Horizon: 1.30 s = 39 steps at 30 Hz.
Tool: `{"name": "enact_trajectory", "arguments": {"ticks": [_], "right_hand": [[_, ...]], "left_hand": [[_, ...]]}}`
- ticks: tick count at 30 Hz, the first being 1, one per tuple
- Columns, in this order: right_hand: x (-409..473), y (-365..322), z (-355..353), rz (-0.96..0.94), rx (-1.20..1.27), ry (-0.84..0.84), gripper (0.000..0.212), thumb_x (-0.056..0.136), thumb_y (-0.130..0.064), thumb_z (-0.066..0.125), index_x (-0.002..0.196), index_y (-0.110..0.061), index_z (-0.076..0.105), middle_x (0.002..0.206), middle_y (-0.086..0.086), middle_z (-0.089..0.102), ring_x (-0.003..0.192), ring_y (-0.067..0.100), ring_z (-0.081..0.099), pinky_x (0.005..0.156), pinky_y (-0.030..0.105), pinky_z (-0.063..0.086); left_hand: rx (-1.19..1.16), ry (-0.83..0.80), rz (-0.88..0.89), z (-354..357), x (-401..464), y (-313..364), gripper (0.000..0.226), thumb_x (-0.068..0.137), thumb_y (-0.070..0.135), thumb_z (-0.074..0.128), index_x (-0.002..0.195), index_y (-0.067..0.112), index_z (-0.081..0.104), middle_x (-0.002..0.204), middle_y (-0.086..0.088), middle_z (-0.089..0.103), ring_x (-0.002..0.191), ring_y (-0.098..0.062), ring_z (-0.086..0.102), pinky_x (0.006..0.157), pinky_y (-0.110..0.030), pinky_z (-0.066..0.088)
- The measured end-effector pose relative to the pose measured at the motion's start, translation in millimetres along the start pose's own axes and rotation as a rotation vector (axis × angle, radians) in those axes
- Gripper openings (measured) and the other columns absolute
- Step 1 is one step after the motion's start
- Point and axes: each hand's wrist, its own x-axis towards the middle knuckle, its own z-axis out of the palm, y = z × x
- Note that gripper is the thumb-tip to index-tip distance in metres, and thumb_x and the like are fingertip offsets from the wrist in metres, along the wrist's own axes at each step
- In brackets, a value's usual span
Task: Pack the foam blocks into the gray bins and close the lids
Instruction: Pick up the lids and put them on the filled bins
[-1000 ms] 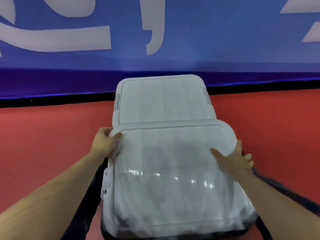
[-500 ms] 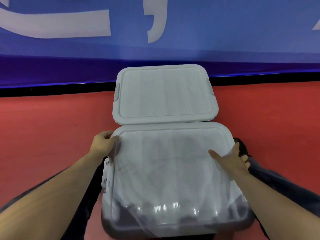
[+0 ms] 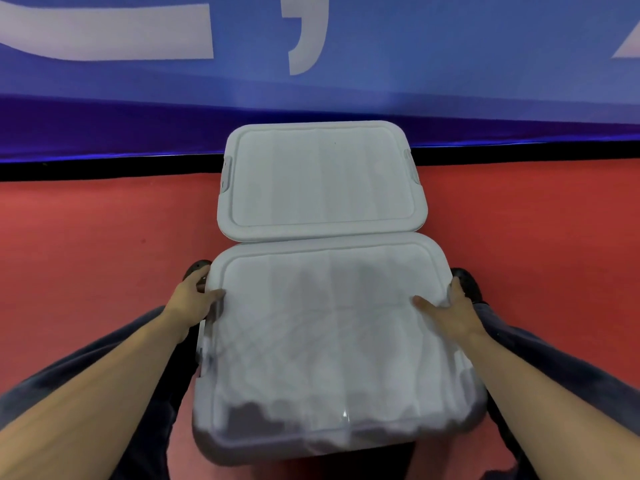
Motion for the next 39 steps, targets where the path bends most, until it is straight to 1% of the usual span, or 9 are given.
{"name": "enact_trajectory", "arguments": {"ticks": [2, 7, 17, 20, 23, 29, 32, 34, 39], "right_hand": [[-1, 0, 1, 0.028, -0.051, -0.005, 0.149, 0.045, -0.086, 0.071, 0.161, -0.034, -0.007, 0.166, 0.011, 0.022, 0.151, 0.035, 0.026, 0.120, 0.052, 0.031], [-2, -4, 6, 0.072, -0.156, 0.037, 0.121, 0.078, -0.064, 0.075, 0.160, -0.036, -0.009, 0.161, 0.022, 0.018, 0.147, 0.042, 0.023, 0.116, 0.055, 0.028], [-3, -2, 8, 0.120, -0.083, 0.065, 0.120, 0.071, -0.066, 0.080, 0.156, -0.051, -0.003, 0.156, 0.020, 0.020, 0.142, 0.042, 0.023, 0.112, 0.059, 0.031], [-5, 1, 7, 0.094, -0.016, 0.047, 0.118, 0.074, -0.060, 0.082, 0.158, -0.048, -0.001, 0.161, 0.016, 0.015, 0.145, 0.043, 0.024, 0.114, 0.060, 0.031], [-2, 6, 7, 0.080, 0.065, 0.066, 0.118, 0.076, -0.054, 0.083, 0.160, -0.039, 0.003, 0.166, 0.012, 0.014, 0.149, 0.041, 0.023, 0.114, 0.060, 0.031], [5, 17, 2, 0.221, 0.114, 0.092, 0.142, 0.054, -0.071, 0.086, 0.161, -0.028, 0.004, 0.165, 0.014, 0.022, 0.146, 0.042, 0.031, 0.114, 0.060, 0.036], [5, 19, 3, 0.221, 0.116, 0.091, 0.145, 0.051, -0.074, 0.085, 0.161, -0.026, 0.004, 0.163, 0.014, 0.028, 0.144, 0.042, 0.036, 0.113, 0.059, 0.038], [6, 20, 4, 0.228, 0.093, 0.090, 0.149, 0.045, -0.080, 0.082, 0.161, -0.027, 0.004, 0.163, 0.014, 0.027, 0.144, 0.043, 0.035, 0.113, 0.060, 0.037], [7, 20, 2, 0.252, -0.003, 0.106, 0.156, 0.033, -0.094, 0.069, 0.160, -0.030, 0.005, 0.163, 0.015, 0.026, 0.146, 0.046, 0.029, 0.115, 0.064, 0.031]], "left_hand": [[0.019, 0.004, 0.004, 2, 1, 1, 0.068, 0.094, 0.013, 0.070, 0.154, 0.024, 0.040, 0.139, -0.011, 0.058, 0.121, -0.031, 0.059, 0.104, -0.047, 0.049], [0.096, -0.003, 0.024, 9, 5, 8, 0.067, 0.100, 0.020, 0.062, 0.159, 0.024, 0.030, 0.157, -0.004, 0.042, 0.141, -0.030, 0.043, 0.117, -0.047, 0.036], [0.166, 0.053, -0.082, 10, 7, 6, 0.073, 0.093, 0.037, 0.070, 0.153, 0.008, 0.039, 0.149, -0.015, 0.050, 0.130, -0.038, 0.052, 0.105, -0.050, 0.046], [-0.013, 0.062, -0.217, 6, -2, -9, 0.093, 0.078, 0.056, 0.080, 0.150, 0.009, 0.042, 0.143, -0.013, 0.055, 0.124, -0.038, 0.056, 0.101, -0.047, 0.048], [-0.084, -0.029, -0.326, -1, -1, -34, 0.113, 0.043, 0.080, 0.086, 0.132, 0.016, 0.059, 0.126, -0.013, 0.066, 0.111, -0.037, 0.064, 0.100, -0.054, 0.051], [-0.008, -0.085, -0.308, -8, -13, -29, 0.111, 0.041, 0.070, 0.091, 0.134, 0.019, 0.059, 0.125, -0.008, 0.064, 0.109, -0.031, 0.063, 0.095, -0.049, 0.055], [0.051, -0.042, -0.265, -5, -21, -18, 0.080, 0.064, 0.056, 0.090, 0.123, 0.010, 0.064, 0.113, -0.006, 0.066, 0.095, -0.025, 0.064, 0.081, -0.040, 0.057], [0.078, -0.034, -0.246, 0, -23, -12, 0.053, 0.078, 0.042, 0.085, 0.113, 0.006, 0.068, 0.102, -0.005, 0.066, 0.092, -0.027, 0.062, 0.087, -0.042, 0.055], [0.243, -0.025, -0.187, 3, -20, -7, 0.052, 0.088, 0.043, 0.076, 0.115, -0.001, 0.069, 0.112, -0.003, 0.061, 0.100, -0.027, 0.059, 0.089, -0.036, 0.047]]}}
